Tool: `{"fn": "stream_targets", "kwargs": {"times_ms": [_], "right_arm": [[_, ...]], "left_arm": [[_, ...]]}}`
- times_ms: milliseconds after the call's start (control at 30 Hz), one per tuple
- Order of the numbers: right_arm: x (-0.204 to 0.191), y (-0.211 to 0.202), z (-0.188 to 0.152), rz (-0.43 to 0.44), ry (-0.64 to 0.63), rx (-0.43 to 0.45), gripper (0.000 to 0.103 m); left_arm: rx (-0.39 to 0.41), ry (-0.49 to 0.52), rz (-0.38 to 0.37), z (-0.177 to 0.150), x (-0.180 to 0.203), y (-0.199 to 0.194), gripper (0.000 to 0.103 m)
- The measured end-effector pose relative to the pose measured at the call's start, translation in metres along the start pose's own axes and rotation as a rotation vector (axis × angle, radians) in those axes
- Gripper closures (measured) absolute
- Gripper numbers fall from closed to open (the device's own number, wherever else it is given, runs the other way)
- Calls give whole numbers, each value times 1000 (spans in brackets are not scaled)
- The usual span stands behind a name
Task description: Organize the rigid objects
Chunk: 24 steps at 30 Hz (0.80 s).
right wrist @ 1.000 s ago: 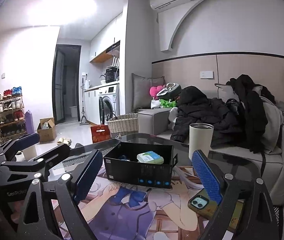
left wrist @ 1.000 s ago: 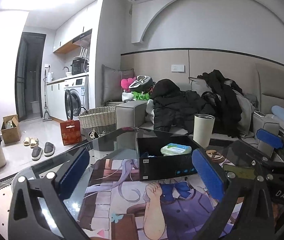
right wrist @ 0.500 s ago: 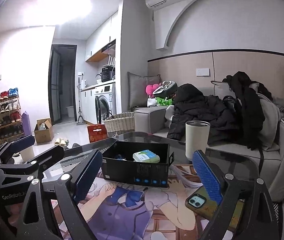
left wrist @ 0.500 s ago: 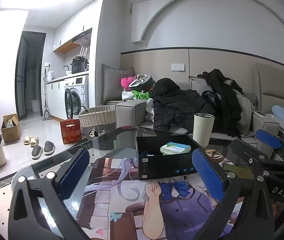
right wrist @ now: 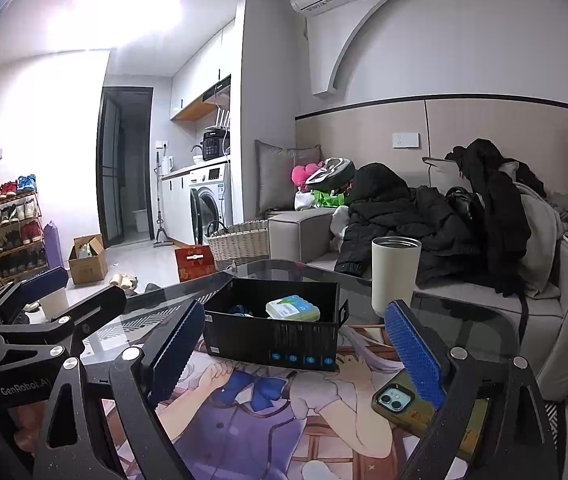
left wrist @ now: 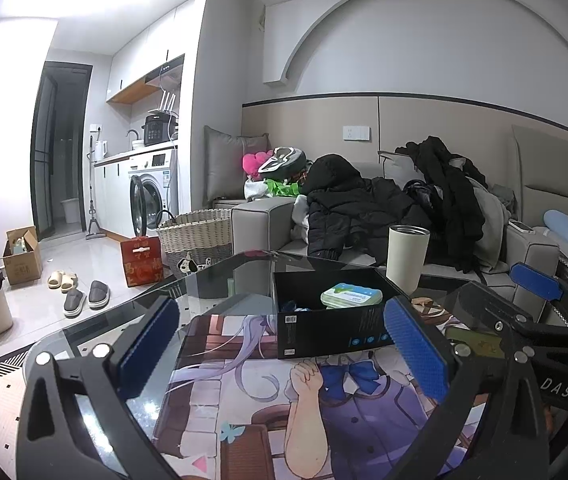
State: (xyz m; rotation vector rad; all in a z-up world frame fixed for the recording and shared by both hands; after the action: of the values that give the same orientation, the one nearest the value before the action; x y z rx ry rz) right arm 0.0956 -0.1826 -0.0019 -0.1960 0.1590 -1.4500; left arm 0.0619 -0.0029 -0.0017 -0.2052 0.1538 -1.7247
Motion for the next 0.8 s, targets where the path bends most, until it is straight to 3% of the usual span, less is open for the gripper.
{"fn": "stream_targets", "kwargs": {"times_ms": [800], "right_arm": [[0, 0, 0, -2, 4, -4, 10]], "left_arm": [[-19, -5, 4, -7, 4, 5, 0]]}}
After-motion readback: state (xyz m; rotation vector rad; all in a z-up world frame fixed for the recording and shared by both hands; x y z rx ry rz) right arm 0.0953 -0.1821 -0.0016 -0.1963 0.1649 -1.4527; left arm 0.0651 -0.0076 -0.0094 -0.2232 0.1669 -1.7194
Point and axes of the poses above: each gripper's, at about its wrist camera, not at the fingertips, and y roughly the way its jaws point, x to its right, z to its top, the point moved 4 cm from there along y, roughly the way its jaws point, and after that the axes turned 6 degrees about -z, right-handed, at the moved point
